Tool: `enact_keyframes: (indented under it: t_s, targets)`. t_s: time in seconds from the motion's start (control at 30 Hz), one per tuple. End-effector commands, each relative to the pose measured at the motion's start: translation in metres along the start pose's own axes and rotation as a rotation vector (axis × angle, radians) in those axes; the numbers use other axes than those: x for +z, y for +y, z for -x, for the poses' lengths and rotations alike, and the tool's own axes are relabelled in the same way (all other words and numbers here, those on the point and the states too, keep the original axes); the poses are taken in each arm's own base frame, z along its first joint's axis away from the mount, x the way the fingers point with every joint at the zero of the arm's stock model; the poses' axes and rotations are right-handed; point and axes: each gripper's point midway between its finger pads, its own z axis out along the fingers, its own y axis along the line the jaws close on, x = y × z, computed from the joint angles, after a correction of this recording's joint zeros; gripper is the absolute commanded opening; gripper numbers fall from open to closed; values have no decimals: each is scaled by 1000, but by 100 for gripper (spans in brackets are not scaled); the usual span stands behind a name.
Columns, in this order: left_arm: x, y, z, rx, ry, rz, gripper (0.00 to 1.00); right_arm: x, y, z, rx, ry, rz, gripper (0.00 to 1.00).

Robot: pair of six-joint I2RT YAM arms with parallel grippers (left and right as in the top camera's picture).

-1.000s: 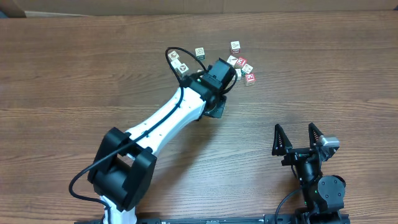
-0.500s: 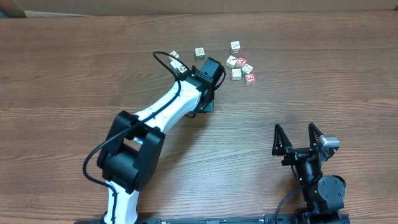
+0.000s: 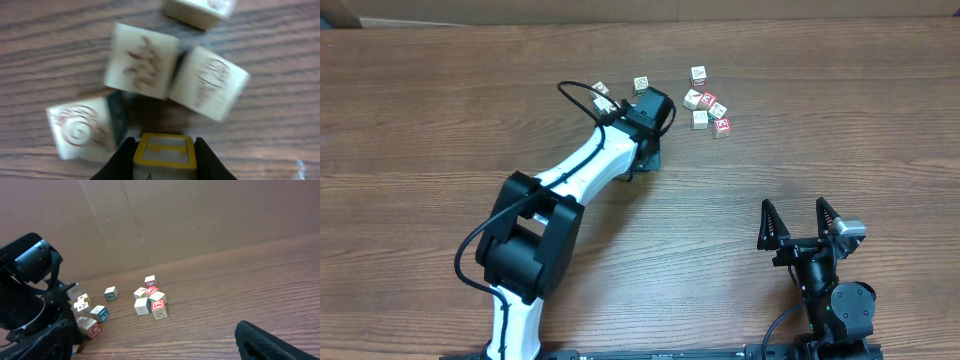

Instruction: Form a horizontal line

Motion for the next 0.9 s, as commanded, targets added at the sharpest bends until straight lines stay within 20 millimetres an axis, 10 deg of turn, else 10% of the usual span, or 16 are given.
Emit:
enact_keyframes:
  t_s: [0.0,0.87]
  targets:
    - [9,9,0,-36,24,-3,13,0,0,-3,-3,3,6,100]
    - [8,3,-6,-6,25,6,12,1,0,-3,-3,4,6,100]
